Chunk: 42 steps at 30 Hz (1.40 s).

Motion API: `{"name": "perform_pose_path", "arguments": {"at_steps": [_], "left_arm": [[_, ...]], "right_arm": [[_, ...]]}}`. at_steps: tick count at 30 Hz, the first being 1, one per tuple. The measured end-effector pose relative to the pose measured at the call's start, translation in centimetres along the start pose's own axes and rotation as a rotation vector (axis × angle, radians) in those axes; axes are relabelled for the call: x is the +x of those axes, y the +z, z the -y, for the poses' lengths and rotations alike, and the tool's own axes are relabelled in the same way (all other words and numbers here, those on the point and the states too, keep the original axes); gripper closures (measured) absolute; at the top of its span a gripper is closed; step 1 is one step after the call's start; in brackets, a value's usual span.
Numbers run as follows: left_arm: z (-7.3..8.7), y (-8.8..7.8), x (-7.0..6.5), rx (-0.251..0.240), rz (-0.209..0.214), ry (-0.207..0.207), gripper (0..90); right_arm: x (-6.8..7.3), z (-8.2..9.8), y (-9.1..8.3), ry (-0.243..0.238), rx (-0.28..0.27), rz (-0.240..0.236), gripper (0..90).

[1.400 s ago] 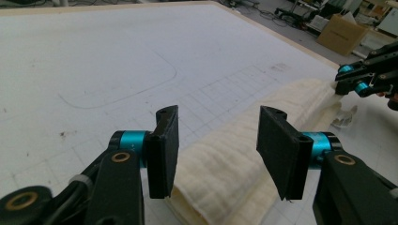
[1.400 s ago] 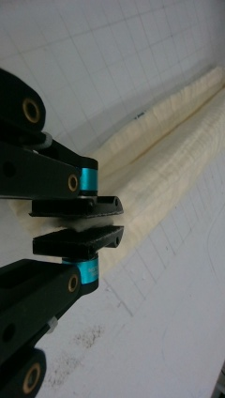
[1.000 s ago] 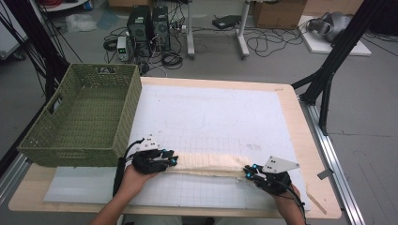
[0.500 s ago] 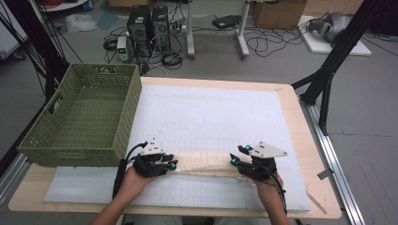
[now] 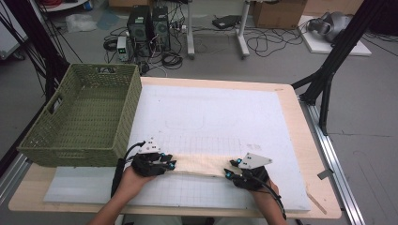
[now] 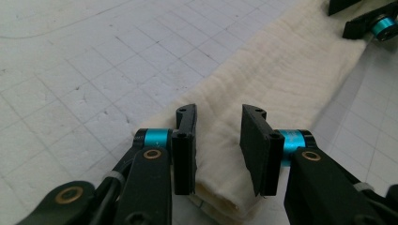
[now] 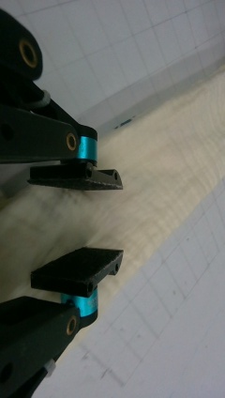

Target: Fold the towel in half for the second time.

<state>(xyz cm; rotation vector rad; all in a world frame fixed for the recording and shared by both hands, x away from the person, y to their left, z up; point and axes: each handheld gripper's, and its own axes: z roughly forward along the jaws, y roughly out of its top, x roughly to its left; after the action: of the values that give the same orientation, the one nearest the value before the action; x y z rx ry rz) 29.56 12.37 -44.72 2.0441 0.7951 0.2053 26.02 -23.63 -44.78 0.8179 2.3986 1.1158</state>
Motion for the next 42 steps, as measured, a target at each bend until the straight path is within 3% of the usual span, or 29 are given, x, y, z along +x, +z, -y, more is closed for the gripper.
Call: {"name": "perform_pose_path", "arguments": {"at_steps": [3,5,8,10,14,16,19,24,27,32,34,36,38,40,42], "left_arm": [[-0.3,-0.3,-0.2,0.003,-0.037,0.009,68.5],[-0.7,-0.8,-0.5,-0.026,-0.049,0.003,67.1],[-1.4,-1.2,-1.1,-0.088,-0.031,0.006,65.1],[-1.6,-1.1,-1.5,-0.114,-0.014,0.012,63.6],[-1.3,0.1,-1.7,-0.071,-0.024,0.030,62.6],[-1.0,0.5,-1.7,-0.039,-0.036,0.042,63.9],[-0.6,0.7,-1.5,-0.007,-0.047,0.051,66.8],[-0.4,0.7,-1.2,0.025,-0.059,0.049,71.2],[-0.3,0.6,-1.3,0.033,-0.063,0.057,72.5],[-0.1,0.2,-1.2,0.034,-0.059,0.043,73.6],[-0.2,0.1,-1.1,0.037,-0.060,0.040,73.4],[-0.3,-0.2,-1.0,0.017,-0.068,0.039,70.2],[-0.4,-0.6,-0.8,-0.028,-0.091,0.026,60.8],[-0.5,-1.0,-0.3,-0.077,-0.129,-0.011,53.6],[-0.5,-1.1,0.3,-0.088,-0.156,-0.052,46.9]], "right_arm": [[-0.4,0.6,-0.7,0.014,0.005,0.016,58.6],[-0.4,0.8,-0.9,0.022,0.001,0.021,58.0],[-0.2,0.5,-1.0,0.026,-0.008,0.011,55.4],[-0.1,0.2,-1.3,0.035,-0.051,-0.004,53.1],[-0.5,-0.3,-2.0,0.120,-0.121,0.014,42.6],[-0.9,-0.3,-2.0,0.122,-0.126,0.044,42.4],[-1.4,0.2,-1.9,0.140,-0.101,0.083,48.2],[-2.1,1.2,-1.4,0.141,-0.035,0.089,60.1],[-2.5,1.5,-1.5,0.144,-0.012,0.096,60.4],[-2.3,1.8,-2.1,0.096,0.021,0.131,59.1],[-2.2,1.7,-2.5,0.108,0.031,0.124,57.0],[-2.3,1.8,-2.9,0.137,0.009,0.112,54.3],[-2.7,1.9,-3.7,0.172,-0.050,0.117,51.4],[-3.2,2.0,-4.4,0.216,-0.103,0.131,49.4],[-3.7,2.2,-4.8,0.260,-0.131,0.150,48.3]]}}
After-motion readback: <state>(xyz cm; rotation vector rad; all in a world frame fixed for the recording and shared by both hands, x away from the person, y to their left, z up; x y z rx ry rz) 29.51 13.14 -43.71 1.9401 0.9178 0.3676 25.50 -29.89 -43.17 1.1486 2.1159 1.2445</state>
